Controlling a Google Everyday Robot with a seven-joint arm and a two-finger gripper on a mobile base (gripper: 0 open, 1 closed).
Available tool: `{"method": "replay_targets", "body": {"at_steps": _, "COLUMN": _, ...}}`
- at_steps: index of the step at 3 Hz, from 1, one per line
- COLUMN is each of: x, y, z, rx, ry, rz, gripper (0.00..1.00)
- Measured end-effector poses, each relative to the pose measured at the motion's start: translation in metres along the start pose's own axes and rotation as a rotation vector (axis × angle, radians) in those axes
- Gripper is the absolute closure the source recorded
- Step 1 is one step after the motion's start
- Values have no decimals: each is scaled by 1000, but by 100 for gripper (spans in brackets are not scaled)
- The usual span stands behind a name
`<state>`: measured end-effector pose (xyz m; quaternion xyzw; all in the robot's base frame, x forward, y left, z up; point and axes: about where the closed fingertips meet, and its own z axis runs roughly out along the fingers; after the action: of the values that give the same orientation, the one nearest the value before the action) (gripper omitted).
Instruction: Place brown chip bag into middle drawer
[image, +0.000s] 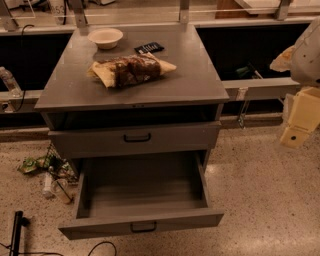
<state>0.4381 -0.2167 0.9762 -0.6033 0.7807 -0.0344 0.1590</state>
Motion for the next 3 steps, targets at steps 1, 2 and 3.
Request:
{"method": "replay_targets", "body": {"at_steps": 1, "x": 0, "y": 0, "z": 0, "rx": 1, "ry": -1, "rz": 0, "gripper": 0}}
{"method": "replay_targets", "body": {"at_steps": 2, "x": -17, "y": -15, "z": 9, "rx": 12, "ry": -83, "rz": -1, "gripper": 0}}
{"method": "replay_targets", "body": {"at_steps": 3, "x": -47, "y": -41, "z": 22, "rx": 28, "ry": -223, "rz": 5, "gripper": 0}}
